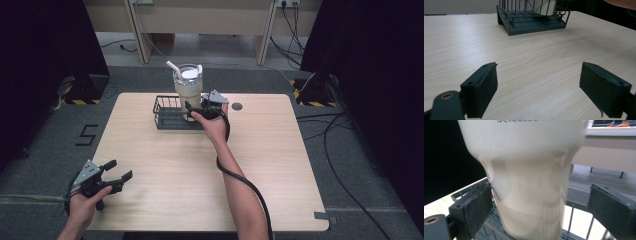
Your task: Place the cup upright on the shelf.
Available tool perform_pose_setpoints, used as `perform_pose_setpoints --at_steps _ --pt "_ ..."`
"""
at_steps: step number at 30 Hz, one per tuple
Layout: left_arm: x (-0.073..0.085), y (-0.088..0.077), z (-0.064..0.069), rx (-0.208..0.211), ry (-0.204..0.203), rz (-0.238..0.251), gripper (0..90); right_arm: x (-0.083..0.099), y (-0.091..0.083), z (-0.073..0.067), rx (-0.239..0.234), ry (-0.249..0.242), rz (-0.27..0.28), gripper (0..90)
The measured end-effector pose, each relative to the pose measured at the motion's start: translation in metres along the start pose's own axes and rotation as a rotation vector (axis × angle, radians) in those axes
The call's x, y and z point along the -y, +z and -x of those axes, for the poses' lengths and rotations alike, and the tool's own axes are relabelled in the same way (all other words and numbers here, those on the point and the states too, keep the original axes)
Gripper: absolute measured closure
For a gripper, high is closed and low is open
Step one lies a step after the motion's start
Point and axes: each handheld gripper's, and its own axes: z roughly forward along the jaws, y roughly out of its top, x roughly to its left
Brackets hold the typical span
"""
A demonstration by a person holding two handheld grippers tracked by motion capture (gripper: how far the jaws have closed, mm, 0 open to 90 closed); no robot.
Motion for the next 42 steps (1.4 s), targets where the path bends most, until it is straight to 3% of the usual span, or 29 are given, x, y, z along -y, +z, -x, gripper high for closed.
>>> perform_pose_setpoints --at_steps 9,27,42 --pt "0.0 0.0 0.001 -0.001 0.006 -0.002 14.4 -0.001 -0.022 0.012 0.022 0.002 0.004 9.4" --pt "0.0 -0.001 0.001 -0.006 0.0 0.001 14.5 -0.004 -0.062 0.017 0.019 -0.032 0.0 14.3" --pt "0.0 -0.001 0.0 -0.012 -0.001 0.003 14.4 0.003 -0.09 0.025 0.029 -0.028 -0.013 14.4"
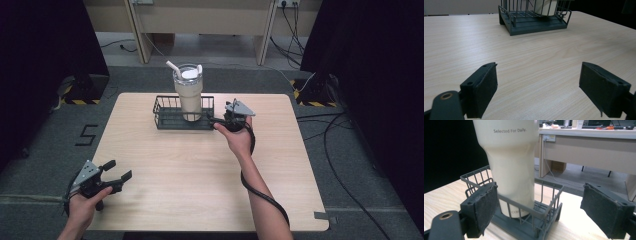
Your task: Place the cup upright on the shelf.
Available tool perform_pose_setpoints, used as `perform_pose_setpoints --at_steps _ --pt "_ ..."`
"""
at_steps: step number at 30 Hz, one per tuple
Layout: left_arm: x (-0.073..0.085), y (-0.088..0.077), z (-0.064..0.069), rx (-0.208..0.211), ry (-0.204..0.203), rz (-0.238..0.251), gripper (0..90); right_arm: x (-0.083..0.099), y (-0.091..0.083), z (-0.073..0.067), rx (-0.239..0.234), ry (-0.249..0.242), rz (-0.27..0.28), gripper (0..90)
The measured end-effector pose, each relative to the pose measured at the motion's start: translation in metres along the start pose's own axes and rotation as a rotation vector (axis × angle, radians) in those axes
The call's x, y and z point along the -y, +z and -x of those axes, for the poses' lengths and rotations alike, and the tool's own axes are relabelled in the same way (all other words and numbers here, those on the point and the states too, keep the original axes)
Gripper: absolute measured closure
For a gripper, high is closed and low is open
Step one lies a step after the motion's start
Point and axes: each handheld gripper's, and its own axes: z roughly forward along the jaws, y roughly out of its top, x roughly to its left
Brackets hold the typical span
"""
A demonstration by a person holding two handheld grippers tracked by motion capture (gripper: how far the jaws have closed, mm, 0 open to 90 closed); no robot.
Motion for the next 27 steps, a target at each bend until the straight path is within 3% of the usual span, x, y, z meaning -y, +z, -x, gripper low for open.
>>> perform_pose_setpoints --at_steps 27 --pt "0.0 0.0 0.0 -0.005 0.004 -0.004 14.5 0.016 -0.05 0.016 0.028 -0.015 -0.031 14.5"
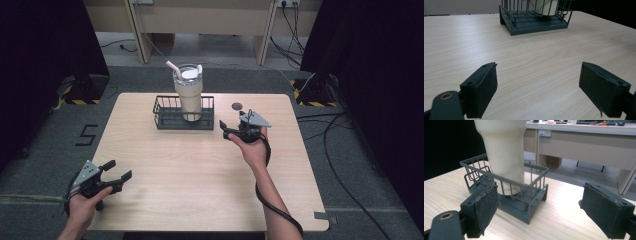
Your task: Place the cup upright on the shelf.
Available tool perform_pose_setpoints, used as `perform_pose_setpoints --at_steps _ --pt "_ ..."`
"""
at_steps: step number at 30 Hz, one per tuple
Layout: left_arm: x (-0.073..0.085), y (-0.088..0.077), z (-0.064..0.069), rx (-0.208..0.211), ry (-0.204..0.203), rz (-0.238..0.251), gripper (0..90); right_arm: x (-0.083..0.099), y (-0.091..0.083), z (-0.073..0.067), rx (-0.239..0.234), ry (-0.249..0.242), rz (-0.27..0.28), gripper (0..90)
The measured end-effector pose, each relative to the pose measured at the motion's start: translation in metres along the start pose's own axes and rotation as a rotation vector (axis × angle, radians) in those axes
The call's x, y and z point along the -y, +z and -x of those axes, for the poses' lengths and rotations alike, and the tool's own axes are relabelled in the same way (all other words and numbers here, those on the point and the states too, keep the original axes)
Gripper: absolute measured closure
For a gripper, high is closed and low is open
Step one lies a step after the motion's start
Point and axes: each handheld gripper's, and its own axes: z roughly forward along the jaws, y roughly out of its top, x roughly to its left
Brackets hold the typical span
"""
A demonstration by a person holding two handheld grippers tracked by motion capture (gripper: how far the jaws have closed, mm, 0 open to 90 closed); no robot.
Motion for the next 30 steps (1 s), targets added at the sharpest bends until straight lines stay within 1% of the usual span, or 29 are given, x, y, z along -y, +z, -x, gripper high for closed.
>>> perform_pose_setpoints --at_steps 5,10,12,13,15,18,27,29,30 --pt "0.0 0.0 0.0 0.0 0.001 0.001 14.5 0.004 -0.007 0.002 0.008 -0.001 -0.005 14.6" --pt "0.0 0.0 0.0 -0.002 0.0 0.001 14.5 0.011 -0.019 0.004 0.025 -0.002 -0.006 14.6" --pt "0.0 0.0 0.001 -0.002 0.0 0.002 14.5 0.012 -0.021 0.004 0.025 -0.004 -0.009 14.6" --pt "0.0 0.0 0.001 -0.002 0.0 0.002 14.5 0.017 -0.025 0.005 0.033 -0.002 -0.013 14.6" --pt "0.0 0.0 0.001 -0.002 0.0 0.001 14.5 0.018 -0.027 0.006 0.035 0.001 -0.013 14.6" --pt "0.0 0.0 0.001 -0.001 0.003 0.001 14.5 0.025 -0.036 0.008 0.048 0.011 -0.02 14.7" --pt "0.0 0.0 0.001 -0.003 0.004 0.001 14.5 0.039 -0.052 0.01 0.069 0.024 -0.031 14.8" --pt "0.0 0.0 0.001 -0.003 0.004 0.001 14.5 0.04 -0.053 0.01 0.068 0.019 -0.031 14.8" --pt "0.0 0.0 0.001 -0.003 0.004 0.0 14.5 0.043 -0.057 0.01 0.075 0.018 -0.034 14.8"
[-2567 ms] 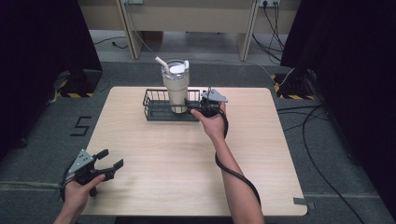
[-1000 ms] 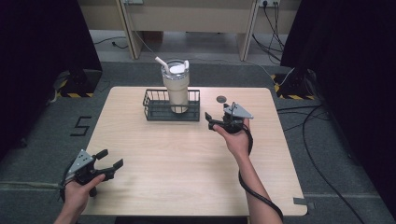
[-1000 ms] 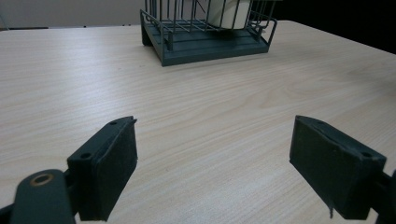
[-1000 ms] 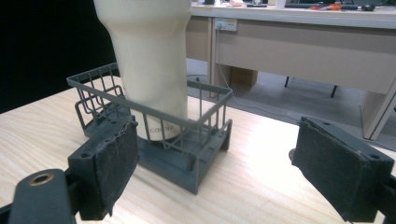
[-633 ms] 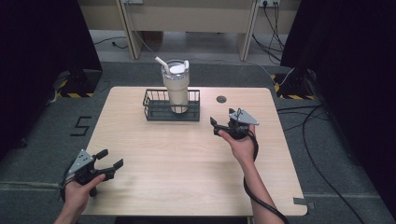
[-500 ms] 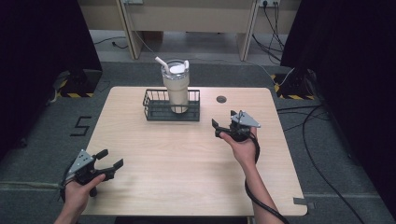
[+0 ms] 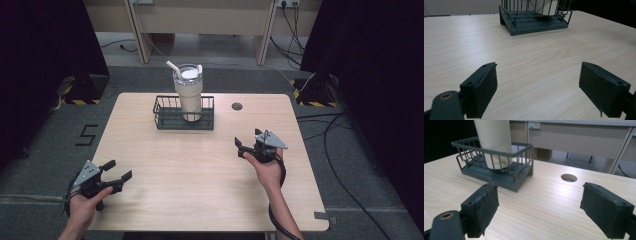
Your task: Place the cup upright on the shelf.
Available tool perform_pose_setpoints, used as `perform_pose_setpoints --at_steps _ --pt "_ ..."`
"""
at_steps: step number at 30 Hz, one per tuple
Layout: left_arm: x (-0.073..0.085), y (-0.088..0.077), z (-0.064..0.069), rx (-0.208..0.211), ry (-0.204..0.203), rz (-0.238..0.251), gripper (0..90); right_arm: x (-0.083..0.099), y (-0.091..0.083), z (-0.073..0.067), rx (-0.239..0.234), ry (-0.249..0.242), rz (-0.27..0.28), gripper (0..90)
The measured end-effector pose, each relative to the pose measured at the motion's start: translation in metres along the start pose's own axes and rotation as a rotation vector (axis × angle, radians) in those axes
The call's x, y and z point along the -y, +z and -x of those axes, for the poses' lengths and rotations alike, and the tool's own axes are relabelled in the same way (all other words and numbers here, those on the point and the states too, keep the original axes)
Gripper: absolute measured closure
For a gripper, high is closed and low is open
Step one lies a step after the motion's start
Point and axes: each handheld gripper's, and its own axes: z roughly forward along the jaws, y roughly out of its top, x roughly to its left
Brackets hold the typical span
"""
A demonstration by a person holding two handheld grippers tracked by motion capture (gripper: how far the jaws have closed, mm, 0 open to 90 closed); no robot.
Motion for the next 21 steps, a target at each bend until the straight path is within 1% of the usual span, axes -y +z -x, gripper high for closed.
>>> perform_pose_setpoints --at_steps 3,6,12,21 --pt "0.0 0.0 0.0 0.001 0.001 -0.001 14.5 0.003 -0.003 0.0 0.004 -0.002 -0.002 14.8" --pt "0.0 0.0 0.001 0.001 0.002 -0.002 14.5 0.01 -0.009 -0.001 0.01 0.002 -0.005 14.8" --pt "0.0 0.0 0.001 0.001 0.002 -0.002 14.5 0.018 -0.013 -0.001 0.015 0.004 -0.012 14.8" --pt "0.0 0.001 0.0 0.0 0.003 -0.003 14.5 0.019 -0.015 -0.002 0.014 0.008 -0.014 14.8"
